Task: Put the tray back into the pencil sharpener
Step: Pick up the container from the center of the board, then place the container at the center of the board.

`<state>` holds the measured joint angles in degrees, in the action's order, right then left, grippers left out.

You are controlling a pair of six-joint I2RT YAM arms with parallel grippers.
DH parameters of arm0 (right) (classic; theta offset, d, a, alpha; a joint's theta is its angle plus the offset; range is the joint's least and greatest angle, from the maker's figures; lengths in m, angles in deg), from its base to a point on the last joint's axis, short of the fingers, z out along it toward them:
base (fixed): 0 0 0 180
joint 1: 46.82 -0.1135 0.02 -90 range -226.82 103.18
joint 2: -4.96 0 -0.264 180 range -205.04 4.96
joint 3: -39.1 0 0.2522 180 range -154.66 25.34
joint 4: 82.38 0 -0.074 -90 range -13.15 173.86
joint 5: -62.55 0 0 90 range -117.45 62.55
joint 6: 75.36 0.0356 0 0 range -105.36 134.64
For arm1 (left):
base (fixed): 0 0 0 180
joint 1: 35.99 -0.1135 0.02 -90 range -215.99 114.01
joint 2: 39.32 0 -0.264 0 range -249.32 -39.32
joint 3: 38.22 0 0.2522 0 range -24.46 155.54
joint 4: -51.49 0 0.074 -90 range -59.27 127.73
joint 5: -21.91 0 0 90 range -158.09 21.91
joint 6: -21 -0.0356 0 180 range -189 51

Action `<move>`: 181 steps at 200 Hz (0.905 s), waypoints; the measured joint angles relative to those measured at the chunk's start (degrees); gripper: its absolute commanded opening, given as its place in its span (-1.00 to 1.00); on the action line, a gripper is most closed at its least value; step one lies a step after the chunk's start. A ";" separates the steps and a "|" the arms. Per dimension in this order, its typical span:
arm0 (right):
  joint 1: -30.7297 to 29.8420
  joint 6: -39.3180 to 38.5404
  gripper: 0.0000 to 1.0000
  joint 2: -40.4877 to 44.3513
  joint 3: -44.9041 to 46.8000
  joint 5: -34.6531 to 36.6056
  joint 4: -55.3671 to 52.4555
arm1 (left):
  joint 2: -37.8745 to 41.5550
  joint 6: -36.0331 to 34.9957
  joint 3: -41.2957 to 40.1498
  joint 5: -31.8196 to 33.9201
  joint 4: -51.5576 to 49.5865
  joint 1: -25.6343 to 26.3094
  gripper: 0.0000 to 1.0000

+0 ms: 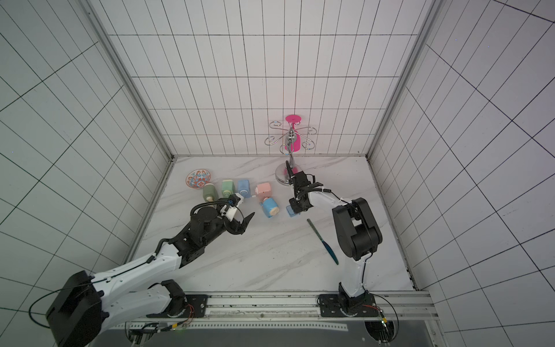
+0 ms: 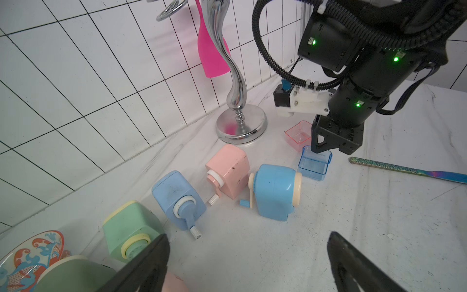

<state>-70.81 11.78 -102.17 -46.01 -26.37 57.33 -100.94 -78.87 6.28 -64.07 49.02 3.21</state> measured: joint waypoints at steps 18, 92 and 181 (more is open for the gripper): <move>-0.74 1.27 -1.00 1.46 0.17 0.68 -1.16 | 1.51 0.59 -0.57 0.28 -0.50 0.00 0.96; -8.87 20.50 -1.00 18.49 8.48 5.44 -4.59 | 6.19 8.04 -1.84 3.17 -2.78 0.00 0.96; -11.43 35.47 -1.00 17.38 13.81 9.25 -5.64 | 10.75 17.59 -1.95 10.60 -7.34 0.00 0.96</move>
<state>-82.24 47.26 -84.80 -32.20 -17.13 51.69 -90.19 -61.28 4.33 -53.47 41.67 3.21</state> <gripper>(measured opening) 0.050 0.980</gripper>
